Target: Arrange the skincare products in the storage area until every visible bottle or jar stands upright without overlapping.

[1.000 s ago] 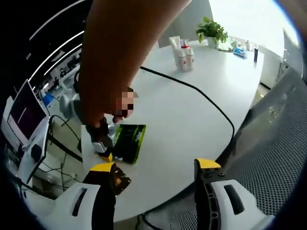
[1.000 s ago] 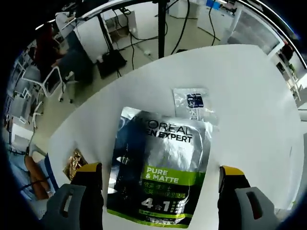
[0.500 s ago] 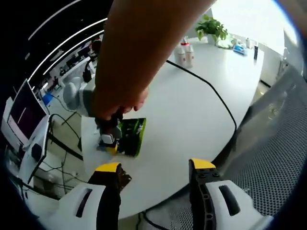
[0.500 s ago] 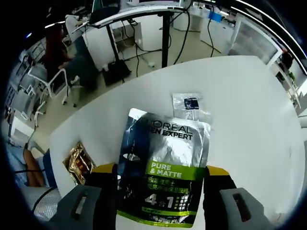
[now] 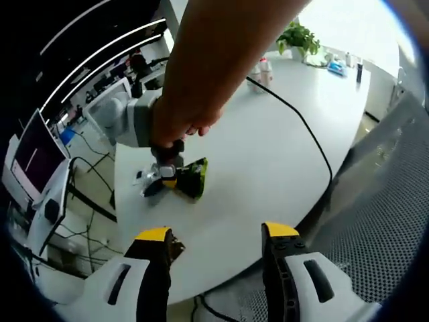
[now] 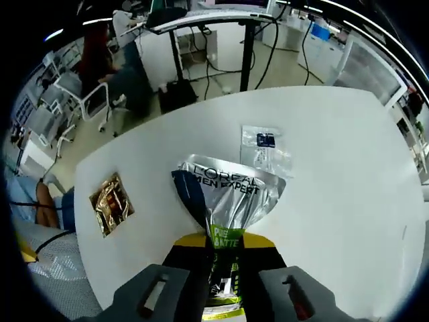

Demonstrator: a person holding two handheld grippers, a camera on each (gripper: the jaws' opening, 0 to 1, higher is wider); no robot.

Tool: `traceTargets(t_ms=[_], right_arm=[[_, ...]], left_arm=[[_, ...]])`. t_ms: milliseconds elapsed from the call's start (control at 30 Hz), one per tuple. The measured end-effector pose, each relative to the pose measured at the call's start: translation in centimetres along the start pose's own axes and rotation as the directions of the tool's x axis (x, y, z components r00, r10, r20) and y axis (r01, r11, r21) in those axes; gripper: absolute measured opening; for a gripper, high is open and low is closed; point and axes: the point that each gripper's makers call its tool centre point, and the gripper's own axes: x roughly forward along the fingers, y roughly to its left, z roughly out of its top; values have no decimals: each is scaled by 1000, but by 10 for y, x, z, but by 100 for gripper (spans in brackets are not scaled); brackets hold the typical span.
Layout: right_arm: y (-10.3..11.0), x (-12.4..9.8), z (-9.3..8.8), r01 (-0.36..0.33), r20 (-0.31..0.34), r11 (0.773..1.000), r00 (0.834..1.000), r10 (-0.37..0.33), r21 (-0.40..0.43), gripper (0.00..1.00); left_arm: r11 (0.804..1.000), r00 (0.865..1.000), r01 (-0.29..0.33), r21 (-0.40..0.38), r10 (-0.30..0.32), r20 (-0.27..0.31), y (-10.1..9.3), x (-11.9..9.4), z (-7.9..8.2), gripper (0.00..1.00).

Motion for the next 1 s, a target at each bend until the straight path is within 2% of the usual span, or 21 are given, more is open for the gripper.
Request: traceTargets(t_ms=[167,300,433,467,567,633,767,800,867,933,1000], right_arm=[[-6,-7,-12,-18,7,1000,1000,18,12,0],[-7,-23,-18,-24,74,999,997,21,39,0],[0,-49,-19,-54,188,997,981,44,48,0],[0,-54,-22,-48,187,998,982,40,38,0],[11,-83,-28,-53,260,999,964,48,10,0],[14,-95,-35,-55,280,998,959,50,11,0],[29,-133,-44,-69,377,997,925,52,32,0],[30,-136,-46,-66,379,997,924,50,31,0],[36,-152,-50,-57,407,998,912,43,22,0],[43,-171,-50,-63,455,998,889,48,19,0],[48,-186,-55,-41,472,999,881,33,8,0]], left_arm=[[1000,1000,2,-7,-2,0,0,0,0,51],[1000,1000,0,-23,0,7,1,-1,1,50],[999,1000,3,-48,-2,22,2,-2,4,48],[999,1000,3,-54,-2,25,2,-2,4,47],[998,999,-7,-59,9,43,4,-3,7,49],[998,998,-5,-57,8,54,3,-3,10,49],[999,999,8,-51,-5,51,1,-2,9,48],[999,998,12,-51,-9,55,0,-2,10,48],[999,998,21,-45,-18,64,-2,-3,12,48],[998,995,26,-60,-20,97,-1,-7,20,46],[992,990,58,-116,-42,135,-1,-10,29,46]])
